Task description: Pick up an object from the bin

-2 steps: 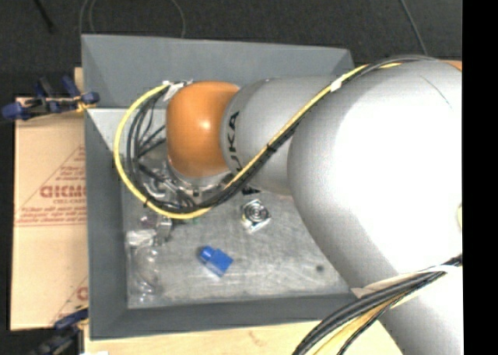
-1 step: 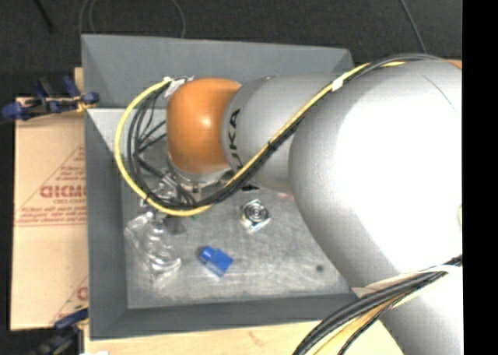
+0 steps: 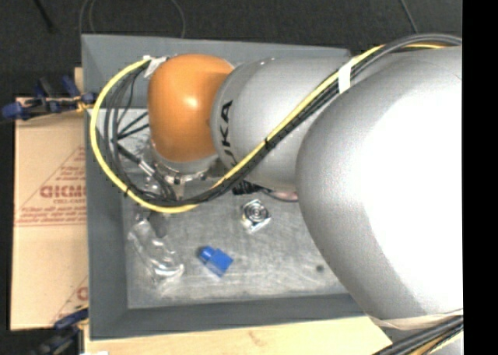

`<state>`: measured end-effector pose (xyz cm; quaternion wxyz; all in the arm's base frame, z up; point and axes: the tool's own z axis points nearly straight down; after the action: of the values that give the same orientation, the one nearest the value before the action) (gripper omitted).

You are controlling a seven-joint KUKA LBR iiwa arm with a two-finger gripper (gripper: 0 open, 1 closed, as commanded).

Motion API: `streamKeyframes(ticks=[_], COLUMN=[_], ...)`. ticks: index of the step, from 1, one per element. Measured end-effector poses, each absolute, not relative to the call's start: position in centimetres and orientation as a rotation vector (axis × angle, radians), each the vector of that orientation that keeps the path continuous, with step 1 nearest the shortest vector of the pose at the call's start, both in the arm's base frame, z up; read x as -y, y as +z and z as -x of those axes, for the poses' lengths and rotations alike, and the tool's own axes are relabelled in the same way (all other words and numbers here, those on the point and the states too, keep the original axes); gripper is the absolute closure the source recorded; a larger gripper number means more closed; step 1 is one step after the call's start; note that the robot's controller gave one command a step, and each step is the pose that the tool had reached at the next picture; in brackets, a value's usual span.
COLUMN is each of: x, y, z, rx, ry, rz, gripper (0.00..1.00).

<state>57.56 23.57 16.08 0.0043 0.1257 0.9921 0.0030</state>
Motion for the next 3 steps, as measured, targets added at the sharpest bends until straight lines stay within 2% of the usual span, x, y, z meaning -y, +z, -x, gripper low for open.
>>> streamKeyframes(ticks=[1, 2, 3], x=[-23.4, -19.4, -19.6], y=[19.5, 27.3, 12.5], z=[-57.1, -62.0, -55.2], rx=[-3.115, -3.126, -3.120], ry=[0.003, -0.001, 0.001], rz=[-0.342, 0.126, 0.274], gripper=[1.00, 1.00, 1.00])
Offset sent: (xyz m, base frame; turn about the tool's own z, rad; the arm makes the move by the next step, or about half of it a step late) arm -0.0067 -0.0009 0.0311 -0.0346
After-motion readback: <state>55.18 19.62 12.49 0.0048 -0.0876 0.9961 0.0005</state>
